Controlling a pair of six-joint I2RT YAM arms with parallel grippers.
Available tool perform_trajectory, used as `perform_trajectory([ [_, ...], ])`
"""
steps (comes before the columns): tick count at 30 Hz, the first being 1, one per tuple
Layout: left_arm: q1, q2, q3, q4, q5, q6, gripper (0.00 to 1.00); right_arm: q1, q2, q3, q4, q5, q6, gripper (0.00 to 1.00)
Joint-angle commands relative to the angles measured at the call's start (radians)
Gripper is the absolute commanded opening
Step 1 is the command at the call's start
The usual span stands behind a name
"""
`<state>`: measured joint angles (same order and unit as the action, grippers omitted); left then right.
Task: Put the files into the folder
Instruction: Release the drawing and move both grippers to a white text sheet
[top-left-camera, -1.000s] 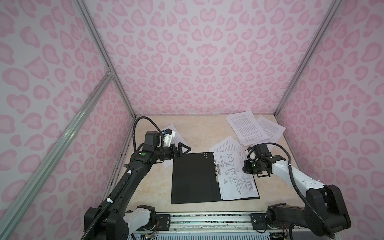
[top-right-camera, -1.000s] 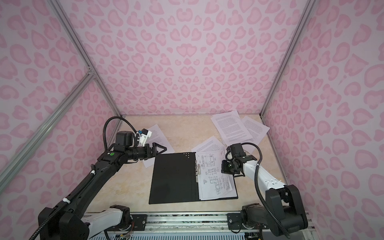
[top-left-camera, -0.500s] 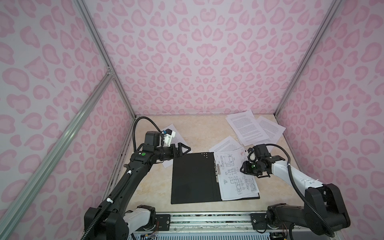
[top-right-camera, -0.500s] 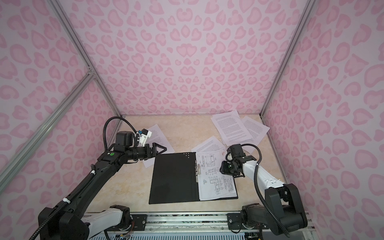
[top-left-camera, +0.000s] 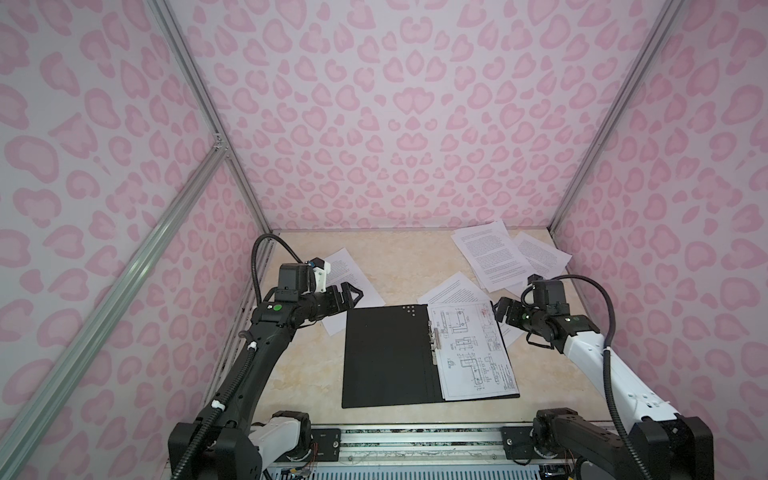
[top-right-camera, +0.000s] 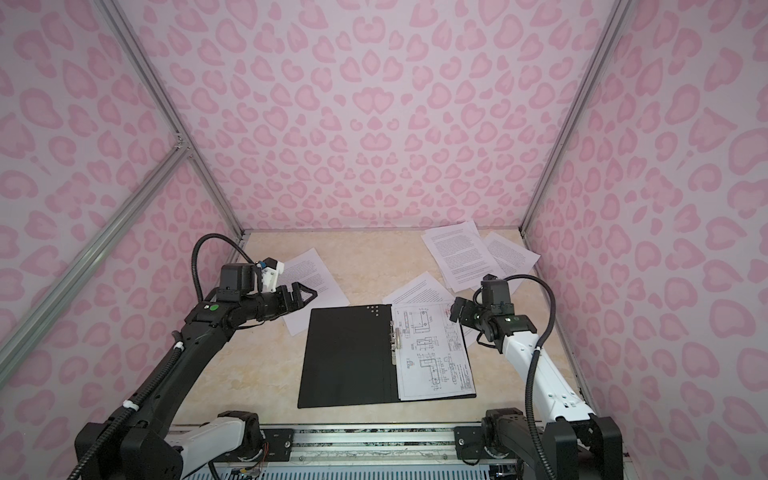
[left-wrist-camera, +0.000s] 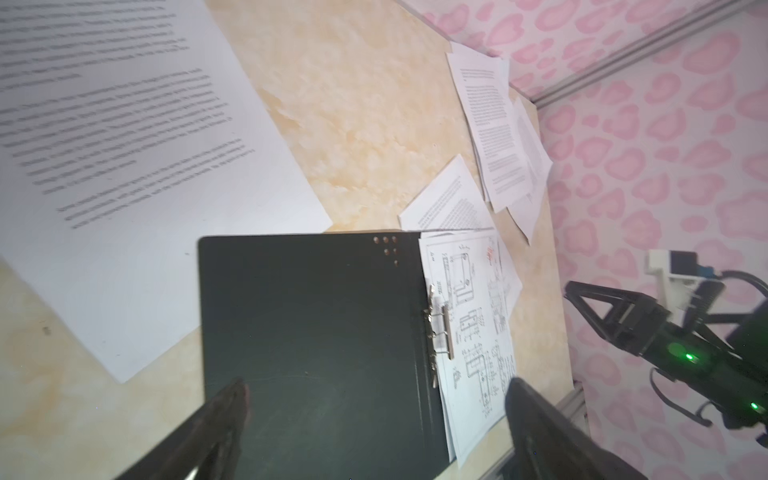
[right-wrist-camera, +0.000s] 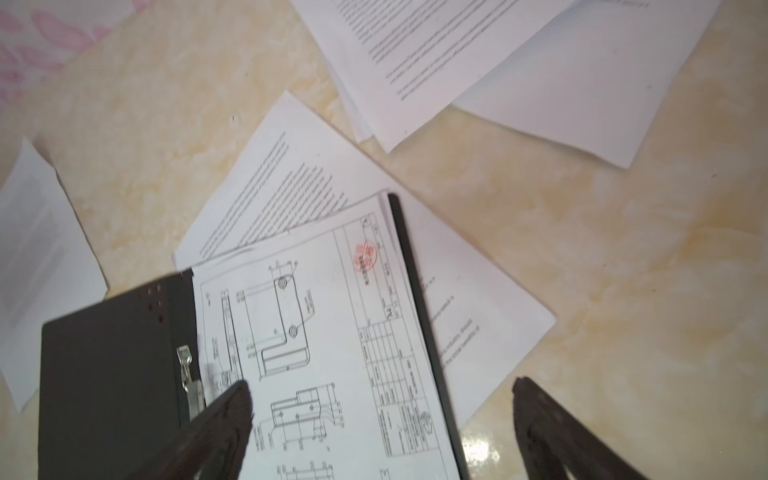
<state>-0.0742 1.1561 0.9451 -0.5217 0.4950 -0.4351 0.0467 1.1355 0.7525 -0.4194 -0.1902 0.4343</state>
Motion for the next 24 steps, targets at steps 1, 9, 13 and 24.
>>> perform_trajectory([
  [1, 0.078, 0.025, 0.002, 0.009, -0.097, -0.042, 0.98, 0.028, 0.062, 0.045, 0.154, -0.063, 0.025, 0.98],
  [9, 0.255, 0.276, -0.060, 0.217, -0.089, -0.214, 0.99, 0.356, 0.447, 0.314, 0.328, -0.135, 0.022, 0.77],
  [13, 0.264, 0.409, -0.027, 0.301, -0.155, -0.226, 1.00, 0.460, 0.708, 0.558, 0.251, -0.263, -0.031, 0.67],
  [24, 0.275, 0.699, 0.093, 0.391, -0.117, -0.252, 0.97, 0.561, 1.117, 0.978, 0.191, -0.360, -0.036, 0.62],
])
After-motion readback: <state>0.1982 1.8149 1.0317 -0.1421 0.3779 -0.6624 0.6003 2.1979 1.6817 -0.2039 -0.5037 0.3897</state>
